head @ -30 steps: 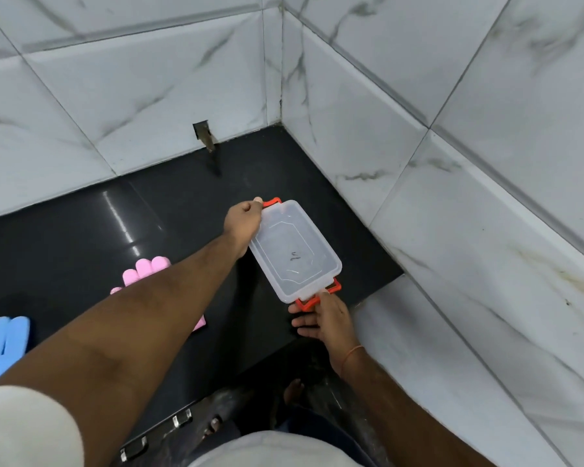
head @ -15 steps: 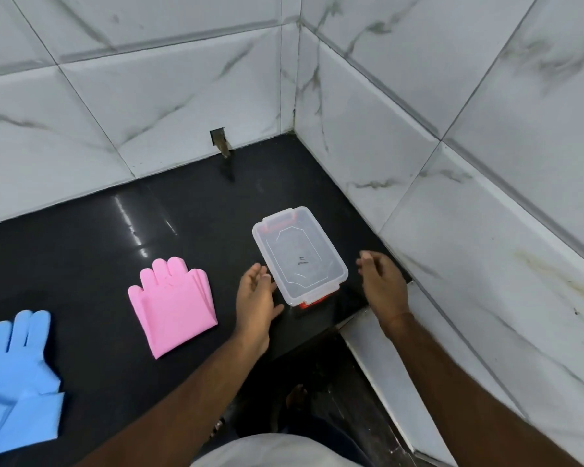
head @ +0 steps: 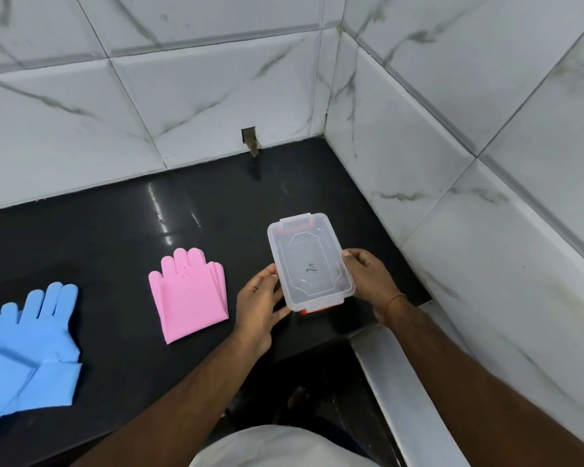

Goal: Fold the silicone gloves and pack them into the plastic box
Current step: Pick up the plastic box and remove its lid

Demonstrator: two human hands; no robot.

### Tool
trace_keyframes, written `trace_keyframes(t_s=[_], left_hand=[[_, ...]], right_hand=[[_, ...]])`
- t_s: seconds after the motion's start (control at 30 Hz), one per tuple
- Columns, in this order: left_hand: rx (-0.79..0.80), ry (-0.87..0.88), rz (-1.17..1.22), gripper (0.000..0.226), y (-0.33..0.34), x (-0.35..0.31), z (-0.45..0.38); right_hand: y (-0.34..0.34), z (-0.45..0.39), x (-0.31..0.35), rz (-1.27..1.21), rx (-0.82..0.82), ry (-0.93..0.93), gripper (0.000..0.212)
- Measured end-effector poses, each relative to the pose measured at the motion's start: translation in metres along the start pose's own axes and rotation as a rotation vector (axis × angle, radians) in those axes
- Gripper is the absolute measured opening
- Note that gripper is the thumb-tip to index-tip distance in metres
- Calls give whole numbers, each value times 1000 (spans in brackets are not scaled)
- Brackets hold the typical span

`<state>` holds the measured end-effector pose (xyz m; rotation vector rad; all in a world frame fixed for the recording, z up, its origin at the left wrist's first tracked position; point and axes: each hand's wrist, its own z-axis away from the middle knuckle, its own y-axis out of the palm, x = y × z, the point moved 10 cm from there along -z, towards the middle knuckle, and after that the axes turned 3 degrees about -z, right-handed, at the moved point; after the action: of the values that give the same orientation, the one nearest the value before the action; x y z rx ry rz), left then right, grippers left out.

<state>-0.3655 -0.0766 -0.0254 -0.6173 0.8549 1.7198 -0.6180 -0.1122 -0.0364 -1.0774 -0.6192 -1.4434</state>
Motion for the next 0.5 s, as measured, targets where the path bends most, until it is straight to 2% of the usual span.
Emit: trace_keyframes(t_s=[0.5], left_hand=[[-1, -82, 40, 30, -5, 2, -7]], right_hand=[[14, -6, 6, 56, 39, -102, 8]])
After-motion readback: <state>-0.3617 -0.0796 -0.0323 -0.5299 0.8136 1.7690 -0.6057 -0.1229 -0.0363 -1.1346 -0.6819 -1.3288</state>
